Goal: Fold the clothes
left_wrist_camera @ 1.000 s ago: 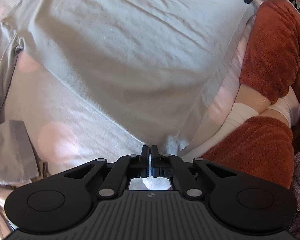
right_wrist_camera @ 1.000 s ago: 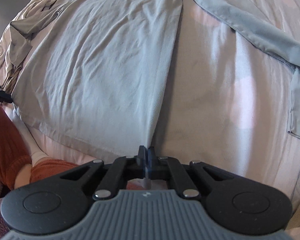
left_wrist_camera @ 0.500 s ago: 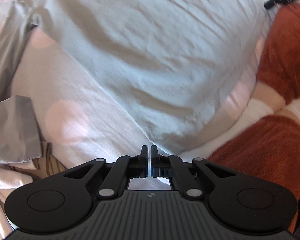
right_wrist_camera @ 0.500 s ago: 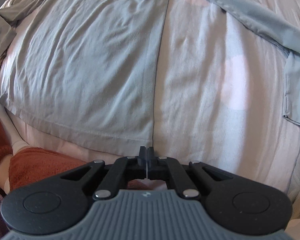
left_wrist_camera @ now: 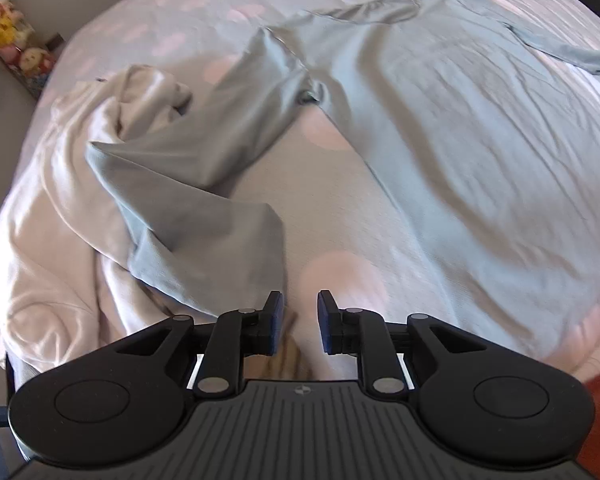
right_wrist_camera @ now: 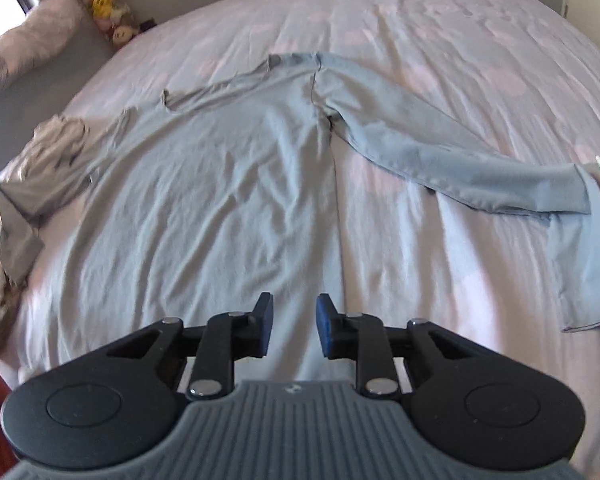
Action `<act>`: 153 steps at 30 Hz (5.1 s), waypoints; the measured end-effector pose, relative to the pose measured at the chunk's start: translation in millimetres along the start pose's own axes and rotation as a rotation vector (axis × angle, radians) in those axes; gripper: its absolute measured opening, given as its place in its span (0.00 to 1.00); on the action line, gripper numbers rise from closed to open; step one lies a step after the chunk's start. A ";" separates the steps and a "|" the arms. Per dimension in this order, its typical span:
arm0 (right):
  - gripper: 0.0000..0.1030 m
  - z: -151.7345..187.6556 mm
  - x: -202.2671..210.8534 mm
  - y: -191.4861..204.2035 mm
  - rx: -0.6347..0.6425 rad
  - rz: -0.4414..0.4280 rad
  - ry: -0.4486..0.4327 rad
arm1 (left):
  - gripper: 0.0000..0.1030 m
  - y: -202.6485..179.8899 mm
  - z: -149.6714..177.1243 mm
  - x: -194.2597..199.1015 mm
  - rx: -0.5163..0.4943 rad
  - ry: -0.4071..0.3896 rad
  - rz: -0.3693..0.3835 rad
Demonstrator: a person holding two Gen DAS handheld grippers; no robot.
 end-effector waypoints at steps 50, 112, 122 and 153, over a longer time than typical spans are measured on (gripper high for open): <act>0.41 22.9 -74.4 15.2 -0.247 -0.183 -0.004 | 0.09 130.2 38.9 69.3 0.628 -0.260 -0.028; 0.49 10.9 -62.6 -9.6 -0.305 -0.019 -0.088 | 0.00 84.9 -220.0 259.0 0.449 -0.534 0.015; 0.54 10.5 -63.6 -23.0 -0.356 -0.105 -0.111 | 0.00 -53.3 -347.3 195.2 0.258 -0.442 0.142; 0.55 3.0 -87.3 -29.8 -0.402 -0.288 -0.135 | 0.11 -218.1 -424.8 -75.0 0.111 -0.120 0.304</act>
Point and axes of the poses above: each gripper's, at about its wrist camera, not at the fingertips, and x roughly against the way its jaws point, y to its left, z to its underside, the point moved 7 cm from there along -x, roughly the way its jaws point, and after that the axes turned 5 degrees about z, right-handed, at the moved point
